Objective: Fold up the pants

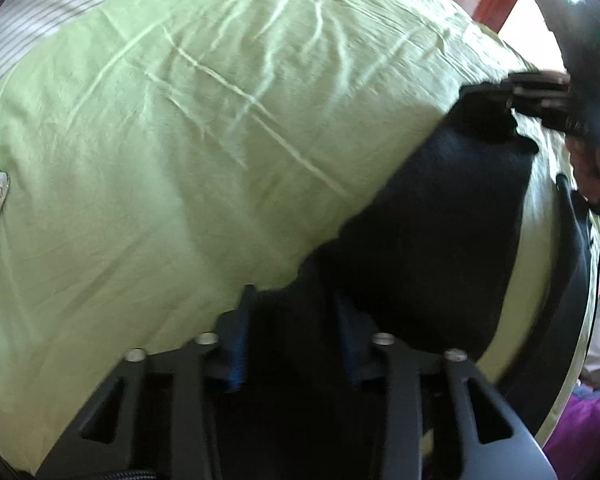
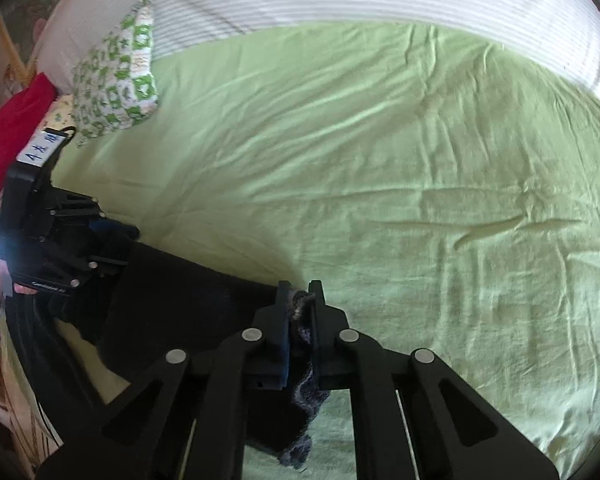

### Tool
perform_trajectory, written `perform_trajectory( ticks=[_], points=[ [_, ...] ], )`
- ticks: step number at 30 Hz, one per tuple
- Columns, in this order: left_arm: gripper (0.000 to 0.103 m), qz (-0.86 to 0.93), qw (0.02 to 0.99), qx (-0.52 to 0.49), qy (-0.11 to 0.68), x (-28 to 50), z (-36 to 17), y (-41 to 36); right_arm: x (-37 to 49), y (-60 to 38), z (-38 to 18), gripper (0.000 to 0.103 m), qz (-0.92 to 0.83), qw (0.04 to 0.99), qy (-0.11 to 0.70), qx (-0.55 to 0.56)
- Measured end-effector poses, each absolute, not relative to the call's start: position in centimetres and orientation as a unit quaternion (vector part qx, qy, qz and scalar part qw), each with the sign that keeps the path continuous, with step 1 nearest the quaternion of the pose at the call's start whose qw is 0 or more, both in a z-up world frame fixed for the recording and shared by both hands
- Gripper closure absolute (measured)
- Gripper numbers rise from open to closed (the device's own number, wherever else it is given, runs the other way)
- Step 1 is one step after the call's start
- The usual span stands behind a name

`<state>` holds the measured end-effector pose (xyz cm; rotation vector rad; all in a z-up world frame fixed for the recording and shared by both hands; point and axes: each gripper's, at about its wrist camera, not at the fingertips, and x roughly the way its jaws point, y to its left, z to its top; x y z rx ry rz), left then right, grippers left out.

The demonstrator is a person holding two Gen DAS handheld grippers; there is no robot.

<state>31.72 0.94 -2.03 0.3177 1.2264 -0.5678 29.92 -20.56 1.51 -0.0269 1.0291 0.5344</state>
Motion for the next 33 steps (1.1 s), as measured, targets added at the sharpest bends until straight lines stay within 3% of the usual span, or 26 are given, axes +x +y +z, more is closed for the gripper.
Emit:
perform_trajectory(
  ticks=[3, 5, 17, 33],
  points=[
    [0.085, -0.261, 0.774, 0.136, 0.560, 30.5, -1.0, 1.0, 28.9, -21.1, 3.2, 0.095, 0.263, 0.844, 0.466, -0.006],
    [0.087, -0.263, 0.783, 0.120, 0.550, 29.3, 0.3, 1.4, 28.1, -21.9, 4.3, 0.095, 0.268, 0.850, 0.454, -0.001],
    [0.091, -0.278, 0.812, 0.073, 0.507, 19.6, 5.4, 0.3, 23.4, -25.9, 7.0, 0.095, 0.278, 0.861, 0.425, 0.013],
    [0.093, -0.300, 0.812, 0.030, 0.500, 10.9, 4.3, -0.7, 14.8, -29.9, 7.3, 0.095, 0.298, 0.870, 0.391, 0.013]
  ],
)
